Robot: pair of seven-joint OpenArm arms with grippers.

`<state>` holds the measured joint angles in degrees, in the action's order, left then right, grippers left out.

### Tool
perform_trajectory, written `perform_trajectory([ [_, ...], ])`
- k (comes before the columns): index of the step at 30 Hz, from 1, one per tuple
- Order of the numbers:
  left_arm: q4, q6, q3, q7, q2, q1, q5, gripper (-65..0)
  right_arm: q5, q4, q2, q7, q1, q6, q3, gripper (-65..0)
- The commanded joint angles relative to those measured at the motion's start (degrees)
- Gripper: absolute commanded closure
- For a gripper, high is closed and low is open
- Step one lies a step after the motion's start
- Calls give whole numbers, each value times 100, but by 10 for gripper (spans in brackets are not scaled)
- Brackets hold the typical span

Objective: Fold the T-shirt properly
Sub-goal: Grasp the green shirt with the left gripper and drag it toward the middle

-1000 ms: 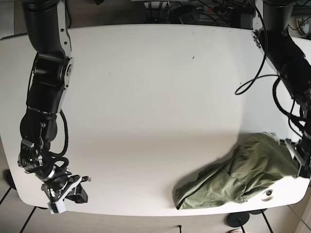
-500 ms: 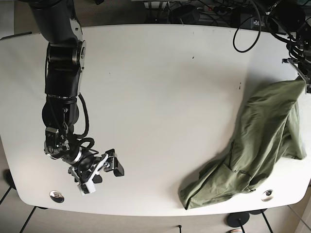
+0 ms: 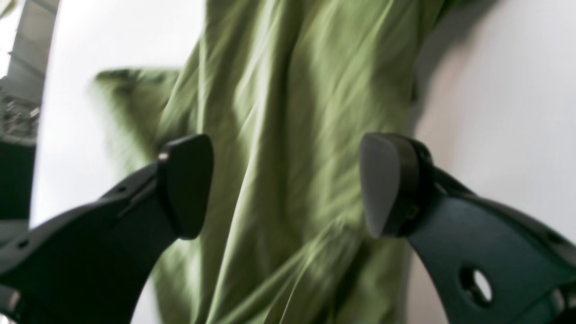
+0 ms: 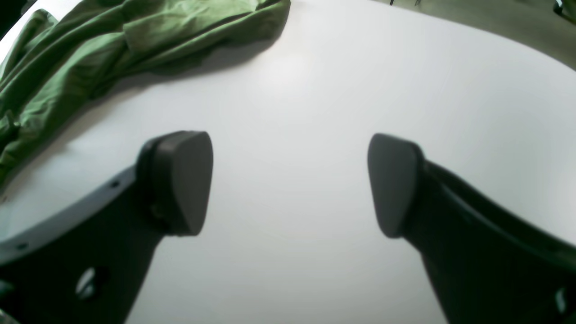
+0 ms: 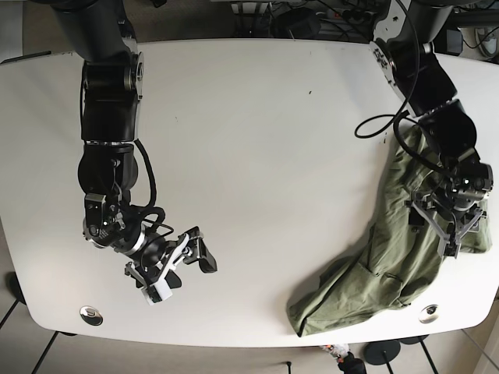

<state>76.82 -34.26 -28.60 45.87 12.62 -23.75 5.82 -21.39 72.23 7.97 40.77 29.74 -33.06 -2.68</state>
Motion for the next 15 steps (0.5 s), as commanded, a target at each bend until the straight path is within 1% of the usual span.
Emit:
perform_trajectory([
  [1,-803,46,16,-442,87,-522,-15,-472,-99,114,60,-143,187,5,-36,-514],
  [2,-1242,55,16,-661,87,-698,-15,-472,-99,114,69,-143,160,5,-36,-514],
  [3,-1857,151,16,-995,87,-935,-7,-471,-99,122,78,-143,99,5,-36,-514],
  [7,-3185,855,95,-2086,96,-1296,2,-475,-99,333,87,-143,20,-4,-44,-514],
  [9,-3660,1171,491,-2710,96,-1331,2,-476,-99,351,69,-143,-77,-4,-44,-514],
  [11,-4002,1751,922,-3167,105,-1331,-7,-479,-99,351,60,-143,-95,-4,-44,-514],
  [12,-4126,2024,1089,-3299,105,-1331,-7,-481,-99,351,60,-143,-103,-4,-44,-514],
  [13,-4319,2288,1326,-3439,105,-1340,-7,-499,-99,351,60,-143,-112,-4,-44,-514],
  [15,-4574,2402,1625,-3589,96,-1340,-15,-525,-99,351,60,-143,-121,-4,-44,-514],
])
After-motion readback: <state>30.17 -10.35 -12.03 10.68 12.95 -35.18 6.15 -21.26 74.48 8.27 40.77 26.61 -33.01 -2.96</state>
